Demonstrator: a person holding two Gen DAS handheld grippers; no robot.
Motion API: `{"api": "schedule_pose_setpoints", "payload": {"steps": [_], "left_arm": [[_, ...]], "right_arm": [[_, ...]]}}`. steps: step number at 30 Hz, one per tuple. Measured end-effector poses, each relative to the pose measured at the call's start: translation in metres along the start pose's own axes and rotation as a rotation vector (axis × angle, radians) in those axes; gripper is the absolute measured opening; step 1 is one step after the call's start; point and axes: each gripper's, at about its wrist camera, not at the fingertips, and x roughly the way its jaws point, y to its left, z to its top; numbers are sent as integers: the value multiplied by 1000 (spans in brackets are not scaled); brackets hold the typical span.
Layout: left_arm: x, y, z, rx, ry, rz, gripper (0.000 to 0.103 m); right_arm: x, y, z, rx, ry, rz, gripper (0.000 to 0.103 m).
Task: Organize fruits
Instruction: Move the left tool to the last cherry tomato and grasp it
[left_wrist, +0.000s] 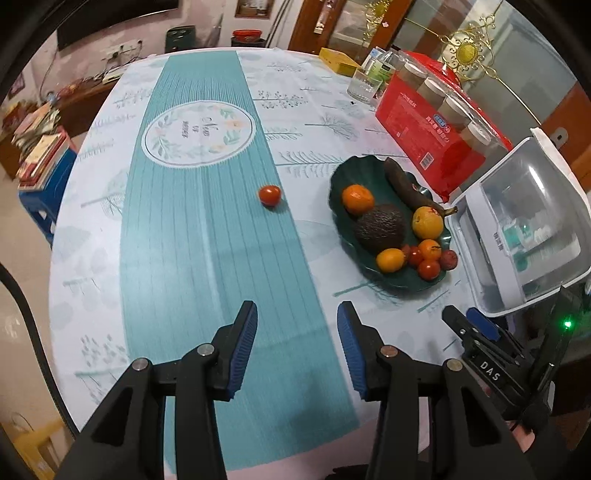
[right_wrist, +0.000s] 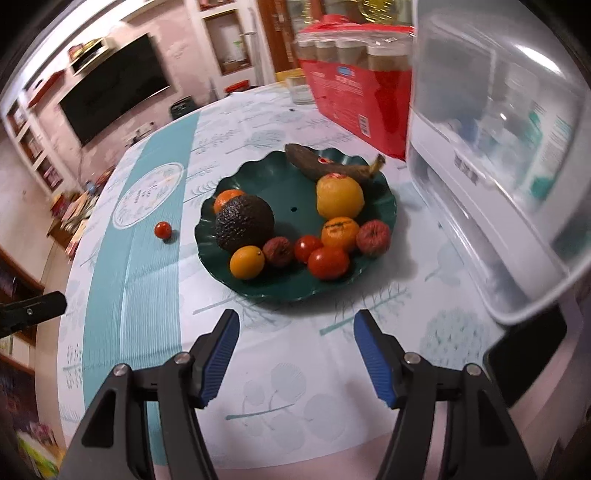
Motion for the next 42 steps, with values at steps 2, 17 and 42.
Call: {"api": "schedule_pose_setpoints", "payload": {"steps": [2,17,42], "left_arm": [[2,9,9,23,7,0,46],[75,35,75,25,56,-28,50],[186,37,110,-8,11,-60,32]], "right_arm": [[1,2,-2,45,1,-15,65],[31,21,20,23,42,-63,66],[81,36,54,-124,104,-44,66]]}}
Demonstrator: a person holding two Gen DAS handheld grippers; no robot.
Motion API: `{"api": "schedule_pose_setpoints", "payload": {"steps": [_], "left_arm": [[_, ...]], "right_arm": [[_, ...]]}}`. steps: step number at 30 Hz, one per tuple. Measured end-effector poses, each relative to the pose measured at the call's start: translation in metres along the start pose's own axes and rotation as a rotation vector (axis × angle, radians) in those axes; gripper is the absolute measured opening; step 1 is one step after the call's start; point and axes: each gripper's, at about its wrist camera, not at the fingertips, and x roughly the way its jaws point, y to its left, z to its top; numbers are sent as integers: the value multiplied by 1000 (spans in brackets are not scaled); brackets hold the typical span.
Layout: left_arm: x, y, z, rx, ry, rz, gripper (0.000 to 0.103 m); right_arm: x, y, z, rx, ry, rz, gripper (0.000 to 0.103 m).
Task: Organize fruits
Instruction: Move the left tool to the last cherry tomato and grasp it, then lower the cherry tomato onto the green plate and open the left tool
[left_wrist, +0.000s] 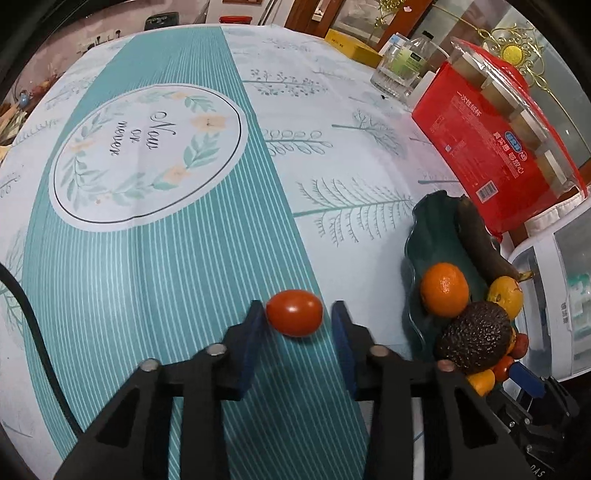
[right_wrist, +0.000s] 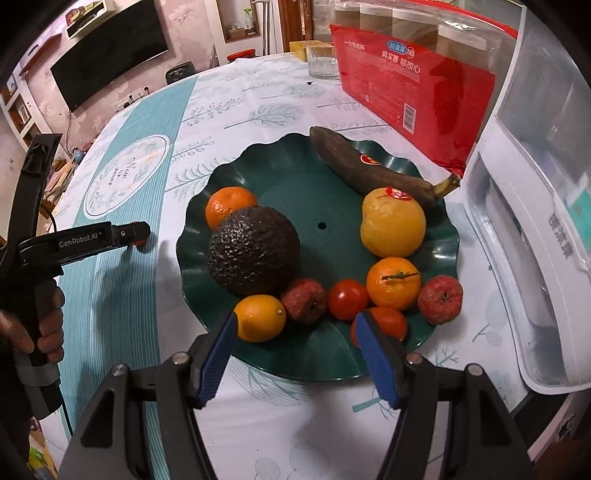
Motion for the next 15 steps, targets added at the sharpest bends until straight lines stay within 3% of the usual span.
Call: {"api": "schedule_pose_setpoints", "payload": {"steps": [1,15], "left_arm": [[0,0,0,0,-4,1,29],[-24,-29,4,28,-47,0,29]], "right_arm": [[0,0,0,0,-1,3,66],[-7,-11,0,-1,-6,39,66]]}}
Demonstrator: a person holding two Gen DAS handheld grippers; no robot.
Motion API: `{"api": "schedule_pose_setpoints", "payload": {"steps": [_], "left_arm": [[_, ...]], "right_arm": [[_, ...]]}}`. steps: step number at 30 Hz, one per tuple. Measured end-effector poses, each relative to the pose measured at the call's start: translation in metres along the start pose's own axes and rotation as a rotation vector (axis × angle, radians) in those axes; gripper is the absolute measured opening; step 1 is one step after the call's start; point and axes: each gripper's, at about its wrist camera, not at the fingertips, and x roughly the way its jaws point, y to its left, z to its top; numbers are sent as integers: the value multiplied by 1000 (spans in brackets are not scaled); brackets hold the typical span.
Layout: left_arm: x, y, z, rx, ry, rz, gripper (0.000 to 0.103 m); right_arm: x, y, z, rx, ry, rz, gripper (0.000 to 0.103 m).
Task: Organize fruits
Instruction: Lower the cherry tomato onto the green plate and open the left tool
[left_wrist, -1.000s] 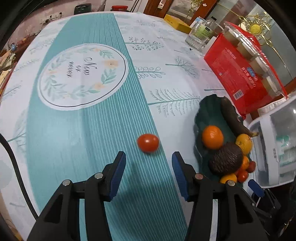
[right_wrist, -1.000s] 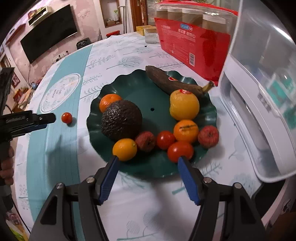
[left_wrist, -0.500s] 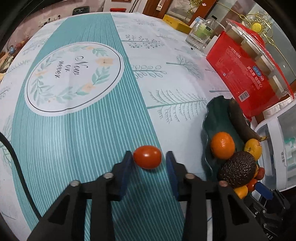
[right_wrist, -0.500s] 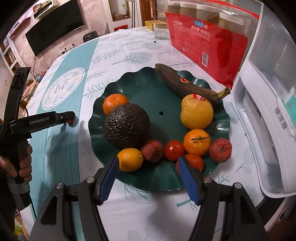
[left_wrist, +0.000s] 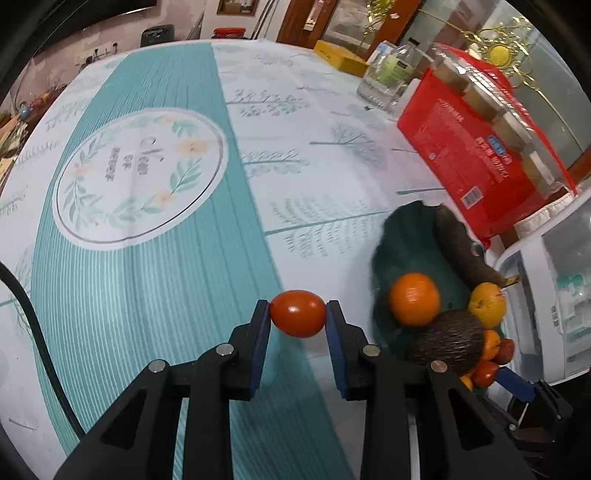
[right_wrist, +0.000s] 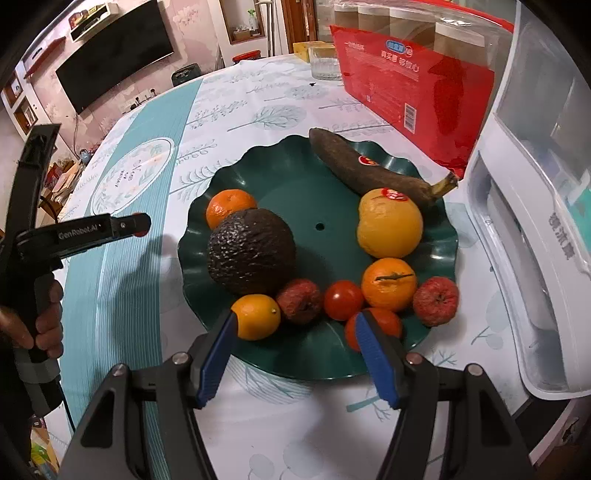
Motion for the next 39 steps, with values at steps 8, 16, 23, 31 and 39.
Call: {"api": "schedule_pose_setpoints", "payload": {"steps": [8,16,23,31,39], "left_arm": [[-20,-51,4,53,-43,-51,29],[-22,-109,-4,98,-58,-150,29],[-23,-145,-12,141,-59,-175,29],[-46,-145,-26,97,-67,-99,57],[-81,-112,-80,-12,-13,43,65]], "right_arm": [[-13,-20,0,-2,-27,14,66],[-19,-47,-3,6,-25,48,66],[-29,-66,-7,21,-49,62,66],[-43,-73,-16,24,-61,73,66],[-54,-58,-34,6,-33,108,72]]}}
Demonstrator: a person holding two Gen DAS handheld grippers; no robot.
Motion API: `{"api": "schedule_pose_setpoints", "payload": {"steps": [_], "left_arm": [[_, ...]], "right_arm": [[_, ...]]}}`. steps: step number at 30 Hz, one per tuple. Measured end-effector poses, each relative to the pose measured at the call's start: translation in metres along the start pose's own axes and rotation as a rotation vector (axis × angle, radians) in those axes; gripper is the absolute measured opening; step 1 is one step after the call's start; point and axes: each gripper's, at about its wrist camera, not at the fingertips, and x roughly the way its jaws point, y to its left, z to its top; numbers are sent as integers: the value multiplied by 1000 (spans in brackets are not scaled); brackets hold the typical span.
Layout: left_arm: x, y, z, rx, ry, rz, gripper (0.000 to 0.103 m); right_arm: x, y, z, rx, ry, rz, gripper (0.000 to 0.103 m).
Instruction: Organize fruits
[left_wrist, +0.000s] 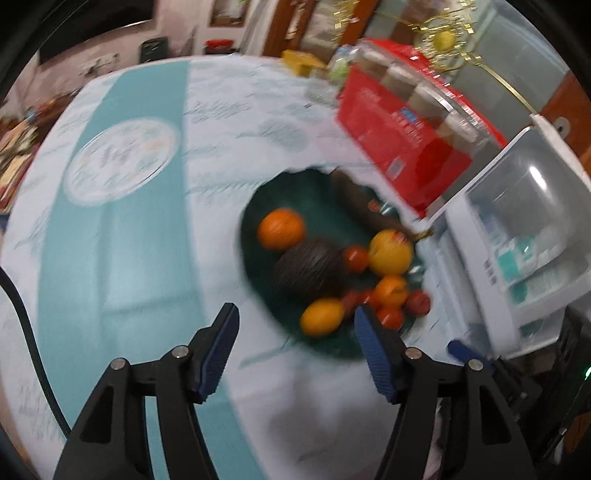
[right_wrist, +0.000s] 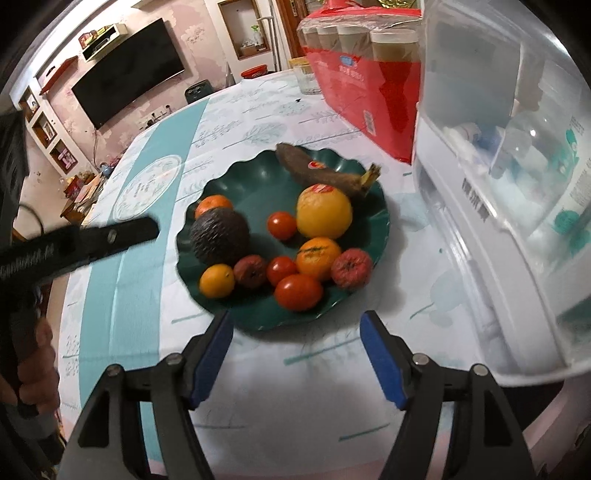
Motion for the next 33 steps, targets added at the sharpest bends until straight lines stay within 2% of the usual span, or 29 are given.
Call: {"api": "schedule_pose_setpoints", "payload": {"steps": [4,10,16,19,23,26,28,30,33], "left_arm": [[-24,20,-37,-53,4,81,72],[-69,54,-84,-137,-26,168,74],[-119,69,-113,-156,-64,185,77],[-146,64,-118,-137,-83,202,79],[-181,51,-119,-132,-142,220,86],[-196,34,-112,-111,-163,259,88],[-206,22,-110,-113,-187,269,91],[-212,9,-109,-105,-202,283,92],[-218,-9,-111,-93,-223,317,92]], "right_arm": [[-7,17,-12,-18,18,18,76],[-20,48,-34,-63,36,56,80],[-55,85,-63,-128,52,108,85],[-77,102,-69,-177,44,124,88],[-110,115,-64,-224,18,154,92],[-126,114,-57,-268,5,145,94],[-135,110,-51,-266,43,159,94],[-147,104,-49,-269,54,180,94],[-157,99,-49,-277,54,167,95]]}}
